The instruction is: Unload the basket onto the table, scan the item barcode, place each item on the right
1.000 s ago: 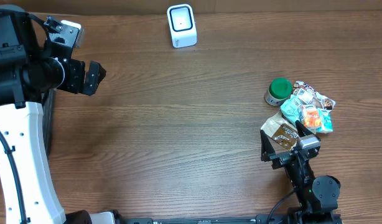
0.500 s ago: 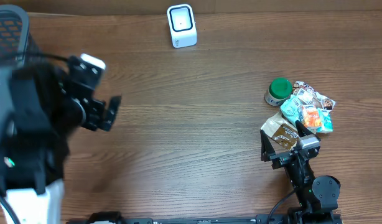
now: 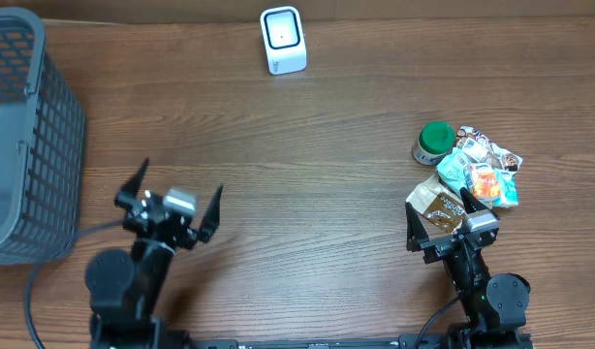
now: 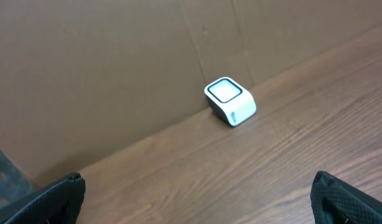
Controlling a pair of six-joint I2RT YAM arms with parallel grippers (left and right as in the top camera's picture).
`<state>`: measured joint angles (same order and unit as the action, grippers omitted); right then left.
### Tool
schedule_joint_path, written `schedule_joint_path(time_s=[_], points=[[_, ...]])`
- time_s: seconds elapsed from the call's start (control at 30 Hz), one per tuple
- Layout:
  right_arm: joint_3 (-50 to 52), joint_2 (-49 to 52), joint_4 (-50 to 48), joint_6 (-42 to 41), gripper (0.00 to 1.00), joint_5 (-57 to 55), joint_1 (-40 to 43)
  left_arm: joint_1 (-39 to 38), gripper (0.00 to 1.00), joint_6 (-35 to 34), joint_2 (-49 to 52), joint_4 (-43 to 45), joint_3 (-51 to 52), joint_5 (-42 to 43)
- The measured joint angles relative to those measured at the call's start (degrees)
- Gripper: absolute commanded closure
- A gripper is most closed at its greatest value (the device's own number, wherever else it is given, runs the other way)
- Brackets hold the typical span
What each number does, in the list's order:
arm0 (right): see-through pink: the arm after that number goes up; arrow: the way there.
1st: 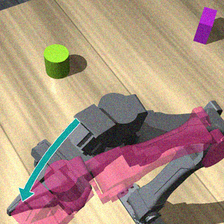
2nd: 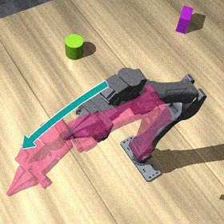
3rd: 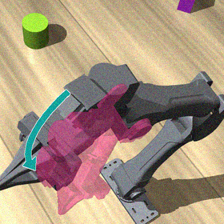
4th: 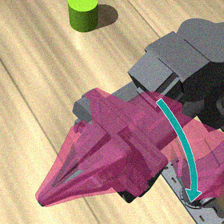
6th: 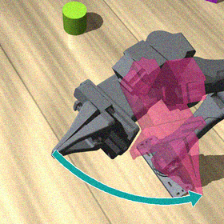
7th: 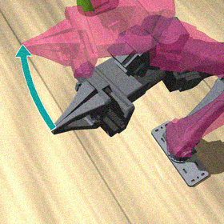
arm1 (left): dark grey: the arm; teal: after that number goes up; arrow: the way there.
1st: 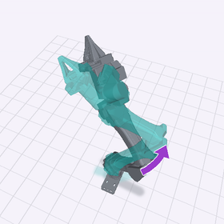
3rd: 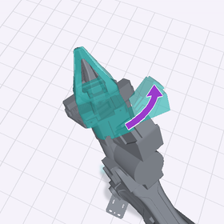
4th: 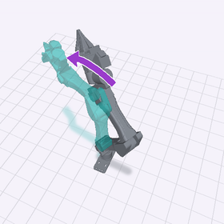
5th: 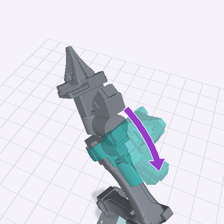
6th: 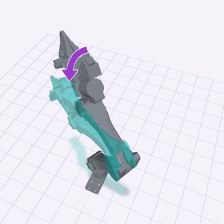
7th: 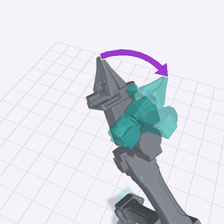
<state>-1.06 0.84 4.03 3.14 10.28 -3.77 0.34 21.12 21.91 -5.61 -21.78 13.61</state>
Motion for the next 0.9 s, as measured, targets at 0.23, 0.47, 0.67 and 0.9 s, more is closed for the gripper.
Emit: schedule_joint_path(time_s=[0.23,0.47,0.67,0.9], points=[[0.0,0.0,0.0,0.0,0.00,0.0,0.0,0.0,0.00,-1.5,-10.1,1.1,11.4,0.4],[0.0,0.0,0.0,0.0,0.00,0.0,0.0,0.0,0.00,-1.7,-15.1,3.6,17.0,0.4],[0.0,0.0,0.0,0.0,0.00,0.0,0.0,0.0,0.00,-2.8,-20.8,2.6,21.1,0.4],[0.0,0.0,0.0,0.0,0.00,0.0,0.0,0.0,0.00,-3.3,-20.9,2.6,21.2,0.4]])
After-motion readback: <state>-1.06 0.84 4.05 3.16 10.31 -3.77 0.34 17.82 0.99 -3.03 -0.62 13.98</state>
